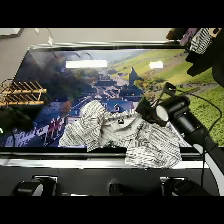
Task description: Fold the clothes and pants, and hang the long-sleeved shirts on hangers.
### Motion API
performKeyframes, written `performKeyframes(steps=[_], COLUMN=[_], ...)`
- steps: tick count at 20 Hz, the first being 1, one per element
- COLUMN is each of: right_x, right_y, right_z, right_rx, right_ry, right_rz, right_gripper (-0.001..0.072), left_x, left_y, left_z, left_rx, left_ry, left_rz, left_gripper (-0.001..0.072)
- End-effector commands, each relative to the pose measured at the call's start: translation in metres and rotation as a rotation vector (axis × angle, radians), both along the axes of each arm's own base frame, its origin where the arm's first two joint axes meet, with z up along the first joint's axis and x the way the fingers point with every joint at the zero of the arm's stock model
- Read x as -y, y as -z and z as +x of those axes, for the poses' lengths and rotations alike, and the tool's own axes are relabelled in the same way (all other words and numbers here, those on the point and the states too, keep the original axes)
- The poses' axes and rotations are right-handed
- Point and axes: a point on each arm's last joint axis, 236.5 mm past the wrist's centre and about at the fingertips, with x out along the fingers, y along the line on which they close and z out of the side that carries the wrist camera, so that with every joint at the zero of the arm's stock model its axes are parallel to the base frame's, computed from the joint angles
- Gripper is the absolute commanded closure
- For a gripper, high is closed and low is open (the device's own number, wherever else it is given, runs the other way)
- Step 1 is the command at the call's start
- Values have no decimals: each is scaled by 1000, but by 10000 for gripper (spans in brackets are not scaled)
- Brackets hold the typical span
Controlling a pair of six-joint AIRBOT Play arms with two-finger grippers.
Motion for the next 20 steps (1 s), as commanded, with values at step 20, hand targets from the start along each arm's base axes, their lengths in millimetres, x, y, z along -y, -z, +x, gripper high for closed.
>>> performKeyframes(steps=[20], right_x=[9], right_y=[17], right_z=[28], right_rx=[9], right_ry=[68], right_rz=[44], right_gripper=[686], left_x=[72], left_y=[93], left_z=[-117], left_rx=[-274], left_ry=[442], left_rz=[-7], left_gripper=[691])
